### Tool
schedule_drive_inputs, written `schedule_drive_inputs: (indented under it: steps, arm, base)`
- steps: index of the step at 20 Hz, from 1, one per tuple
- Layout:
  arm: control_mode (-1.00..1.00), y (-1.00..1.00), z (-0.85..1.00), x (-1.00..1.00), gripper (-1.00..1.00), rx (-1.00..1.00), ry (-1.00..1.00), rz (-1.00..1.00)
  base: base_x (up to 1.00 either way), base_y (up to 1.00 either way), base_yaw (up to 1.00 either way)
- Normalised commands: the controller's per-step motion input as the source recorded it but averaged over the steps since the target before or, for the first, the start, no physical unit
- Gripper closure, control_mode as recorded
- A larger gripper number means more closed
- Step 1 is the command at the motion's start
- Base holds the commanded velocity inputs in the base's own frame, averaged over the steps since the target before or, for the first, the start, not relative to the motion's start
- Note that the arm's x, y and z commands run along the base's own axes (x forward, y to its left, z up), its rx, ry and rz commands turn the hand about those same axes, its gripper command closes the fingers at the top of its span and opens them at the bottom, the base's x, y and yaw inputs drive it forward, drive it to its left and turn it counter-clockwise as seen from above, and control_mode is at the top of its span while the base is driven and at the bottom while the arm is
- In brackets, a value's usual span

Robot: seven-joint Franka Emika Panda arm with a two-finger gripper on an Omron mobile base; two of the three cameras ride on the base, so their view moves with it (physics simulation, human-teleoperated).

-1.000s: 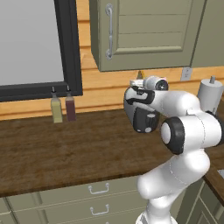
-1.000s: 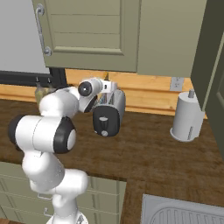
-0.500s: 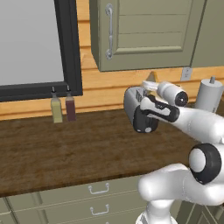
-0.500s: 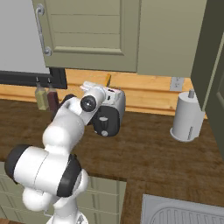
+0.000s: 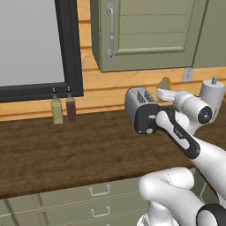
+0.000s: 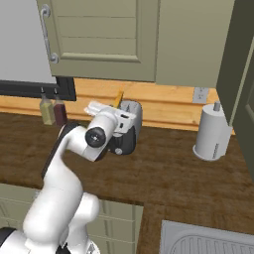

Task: Start the toaster. Once the lever pops up, take the bread to the plate on the dining counter.

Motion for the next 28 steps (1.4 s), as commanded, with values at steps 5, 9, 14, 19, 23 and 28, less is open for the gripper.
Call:
schedule_drive_inputs:
  steps: [5,9,14,19,23,28]
  arm:
    - [-1.00,0.04,0.32,-1.00,1.00,0.00,0.11,0.04]
    - [-1.00,0.11,0.16,-1.00,1.00,-0.07,0.22,0.02]
    - [-1.00,0.43,0.03,-0.86,1.00,-0.18,0.17,0.04]
    - [-1.00,0.46,-0.14,-0.23,1.00,-0.24,0.03,0.00]
    - [-1.00,0.14,-0.33,-0.03,1.00,-0.16,0.01,0.00]
    - [-1.00,0.02,-0.39,0.00,1.00,-0.13,0.09,0.00]
  base:
    - [0.00,0.00,0.00]
    - [0.00,0.00,0.00]
    - [0.00,0.00,0.00]
    - [0.00,0.00,0.00]
    - [0.00,0.00,0.00]
    - [0.00,0.00,0.00]
